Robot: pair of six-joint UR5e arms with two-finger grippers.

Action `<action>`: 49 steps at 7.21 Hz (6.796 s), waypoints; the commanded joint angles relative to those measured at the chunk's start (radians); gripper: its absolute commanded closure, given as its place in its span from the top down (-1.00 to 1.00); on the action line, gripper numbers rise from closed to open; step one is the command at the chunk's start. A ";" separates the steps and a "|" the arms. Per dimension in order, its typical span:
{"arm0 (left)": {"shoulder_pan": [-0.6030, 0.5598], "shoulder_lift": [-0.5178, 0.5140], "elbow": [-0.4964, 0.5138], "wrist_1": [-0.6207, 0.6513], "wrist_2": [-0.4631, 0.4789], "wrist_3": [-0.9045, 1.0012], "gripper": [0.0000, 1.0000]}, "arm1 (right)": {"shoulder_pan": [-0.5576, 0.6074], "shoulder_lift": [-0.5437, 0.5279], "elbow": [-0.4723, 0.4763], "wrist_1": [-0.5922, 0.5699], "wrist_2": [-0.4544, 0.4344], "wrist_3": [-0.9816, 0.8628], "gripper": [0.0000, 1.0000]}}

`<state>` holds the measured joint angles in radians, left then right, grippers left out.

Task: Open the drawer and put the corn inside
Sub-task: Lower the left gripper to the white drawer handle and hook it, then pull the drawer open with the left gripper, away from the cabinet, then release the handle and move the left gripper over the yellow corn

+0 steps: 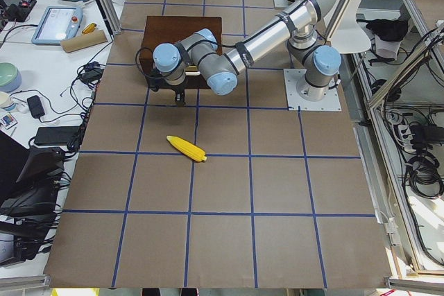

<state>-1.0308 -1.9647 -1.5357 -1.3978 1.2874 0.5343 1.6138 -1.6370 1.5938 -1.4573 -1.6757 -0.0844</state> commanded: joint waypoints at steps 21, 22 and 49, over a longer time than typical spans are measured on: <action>0.020 -0.066 -0.001 0.013 0.013 0.032 1.00 | 0.000 0.000 0.000 0.000 -0.001 0.000 1.00; 0.038 -0.066 -0.001 0.013 0.041 0.044 1.00 | 0.000 0.000 0.000 0.000 -0.001 0.000 1.00; 0.144 -0.190 0.059 0.282 0.322 0.271 1.00 | 0.000 -0.001 0.000 0.000 -0.001 0.000 1.00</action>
<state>-0.8887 -2.1308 -1.4514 -1.1734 1.6088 0.7986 1.6138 -1.6377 1.5938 -1.4573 -1.6760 -0.0843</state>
